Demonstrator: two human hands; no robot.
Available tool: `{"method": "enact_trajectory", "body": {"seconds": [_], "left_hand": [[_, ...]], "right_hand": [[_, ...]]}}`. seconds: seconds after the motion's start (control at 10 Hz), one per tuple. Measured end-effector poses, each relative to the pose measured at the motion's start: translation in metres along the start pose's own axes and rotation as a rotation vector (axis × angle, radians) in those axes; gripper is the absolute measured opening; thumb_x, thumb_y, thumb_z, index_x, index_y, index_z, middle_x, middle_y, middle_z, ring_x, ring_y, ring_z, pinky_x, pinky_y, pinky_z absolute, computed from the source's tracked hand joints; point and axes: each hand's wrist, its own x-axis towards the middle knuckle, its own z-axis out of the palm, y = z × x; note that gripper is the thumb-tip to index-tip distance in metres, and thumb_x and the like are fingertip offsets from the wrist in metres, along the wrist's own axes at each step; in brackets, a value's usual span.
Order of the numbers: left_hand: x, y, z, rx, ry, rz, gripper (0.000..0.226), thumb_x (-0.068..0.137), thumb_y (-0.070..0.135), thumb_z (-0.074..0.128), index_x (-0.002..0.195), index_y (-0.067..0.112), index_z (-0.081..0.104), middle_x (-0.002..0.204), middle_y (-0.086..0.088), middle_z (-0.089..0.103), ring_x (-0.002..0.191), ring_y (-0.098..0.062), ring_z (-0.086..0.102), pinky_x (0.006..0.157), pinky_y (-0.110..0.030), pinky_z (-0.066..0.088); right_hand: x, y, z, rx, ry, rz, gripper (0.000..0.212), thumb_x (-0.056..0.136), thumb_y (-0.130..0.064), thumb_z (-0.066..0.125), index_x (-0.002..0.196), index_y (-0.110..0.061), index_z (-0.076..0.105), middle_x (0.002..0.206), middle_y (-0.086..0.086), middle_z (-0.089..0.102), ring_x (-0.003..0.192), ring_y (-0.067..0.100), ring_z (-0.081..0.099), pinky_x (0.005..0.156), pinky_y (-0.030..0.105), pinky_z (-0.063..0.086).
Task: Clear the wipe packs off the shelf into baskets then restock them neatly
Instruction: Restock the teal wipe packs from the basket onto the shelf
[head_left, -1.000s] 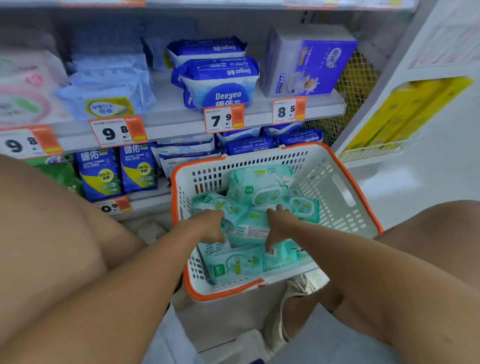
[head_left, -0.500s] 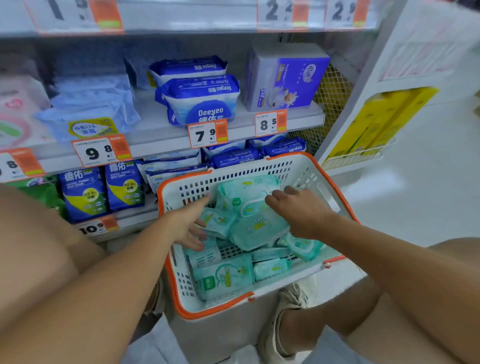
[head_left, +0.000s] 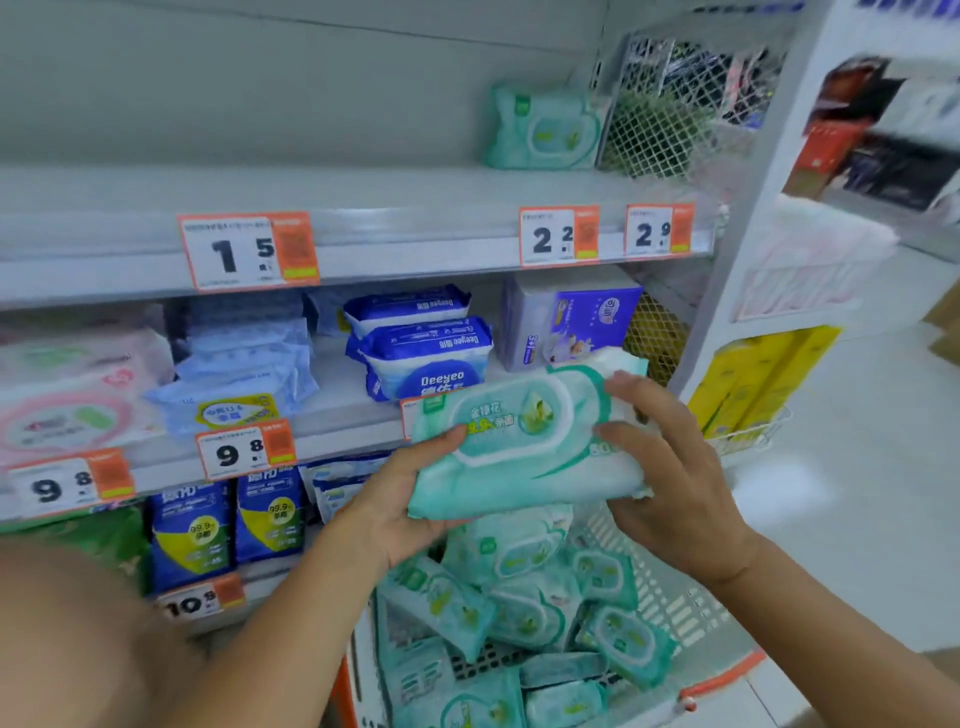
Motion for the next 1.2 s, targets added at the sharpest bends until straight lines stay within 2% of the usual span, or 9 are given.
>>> {"method": "enact_trajectory", "body": {"seconds": [0.1,0.2,0.4,0.7,0.8,0.9,1.0,1.1,1.2], "left_hand": [[-0.009,0.020,0.014,0.109,0.046,0.217,0.055,0.056,0.015,0.090,0.108,0.014,0.074,0.111,-0.011,0.074,0.091,-0.026,0.074,0.073,-0.042,0.062],[-0.025,0.042,0.035,0.364,0.109,0.457,0.058,0.060,0.011,0.087,0.115,0.012,0.068,0.111,-0.011,0.074,0.100,-0.030,0.072,0.087,-0.052,0.057],[-0.036,0.055,0.066,0.560,0.139,0.559,0.062,0.054,0.019,0.086,0.114,0.011,0.069,0.105,-0.007,0.076,0.098,-0.027,0.073,0.088,-0.047,0.058],[0.030,0.205,0.161,0.928,0.052,0.837,0.043,0.070,0.020,0.085,0.110,0.020,0.068,0.102,0.008,0.076,0.090,-0.006,0.073,0.072,-0.021,0.058],[0.084,0.237,0.171,1.025,0.128,0.875,0.047,0.074,0.021,0.086,0.116,0.018,0.067,0.108,0.007,0.074,0.094,-0.007,0.071,0.077,-0.023,0.058],[0.161,0.264,0.169,1.146,0.177,0.782,0.058,0.077,0.022,0.084,0.129,0.018,0.058,0.123,0.002,0.068,0.111,-0.016,0.065,0.101,-0.038,0.051],[0.221,0.274,0.162,1.470,0.261,0.599,0.083,0.083,0.022,0.079,0.149,0.013,0.030,0.147,-0.002,0.046,0.134,-0.023,0.045,0.115,-0.040,0.036],[0.253,0.281,0.164,1.505,0.263,0.569,0.086,0.088,0.030,0.073,0.154,0.018,0.020,0.154,-0.001,0.037,0.139,-0.023,0.038,0.118,-0.041,0.030],[0.285,0.287,0.171,1.615,0.431,0.608,0.080,0.094,0.036,0.064,0.155,0.017,0.016,0.153,-0.008,0.039,0.136,-0.030,0.042,0.114,-0.039,0.034]], "right_hand": [[0.023,0.008,-0.011,0.546,-0.132,0.519,0.103,0.060,-0.018,0.087,0.150,-0.023,0.036,0.158,0.010,0.033,0.144,0.027,0.038,0.111,0.056,0.039],[0.050,0.009,-0.013,1.497,-0.158,1.095,0.096,0.055,-0.046,0.094,0.138,-0.015,0.056,0.130,0.014,0.066,0.114,0.029,0.067,0.080,0.042,0.061],[0.068,0.008,-0.006,1.253,-0.110,1.188,0.049,0.083,-0.021,0.070,0.129,-0.006,0.063,0.121,0.017,0.071,0.109,0.035,0.069,0.091,0.048,0.058],[0.206,0.127,-0.032,0.922,0.071,0.856,0.054,0.072,-0.025,0.080,0.122,-0.009,0.067,0.111,0.008,0.075,0.103,0.027,0.073,0.089,0.043,0.059],[0.237,0.181,-0.024,0.820,-0.006,0.851,0.062,0.066,-0.024,0.086,0.122,-0.008,0.067,0.113,0.009,0.075,0.104,0.028,0.072,0.092,0.043,0.058],[0.262,0.253,0.004,0.697,-0.119,0.929,0.043,0.074,-0.017,0.083,0.112,-0.005,0.068,0.105,0.011,0.076,0.098,0.029,0.073,0.082,0.038,0.062],[0.264,0.317,0.039,0.567,-0.231,1.037,0.042,0.082,-0.025,0.081,0.118,-0.015,0.062,0.109,0.005,0.072,0.100,0.026,0.068,0.079,0.035,0.059],[0.264,0.349,0.060,0.480,-0.186,1.021,0.048,0.087,-0.030,0.077,0.128,-0.019,0.056,0.114,0.006,0.066,0.097,0.026,0.064,0.075,0.035,0.055],[0.258,0.382,0.081,0.396,-0.172,0.979,0.067,0.077,-0.026,0.085,0.132,-0.022,0.047,0.124,0.008,0.060,0.112,0.032,0.061,0.097,0.046,0.054]]}}
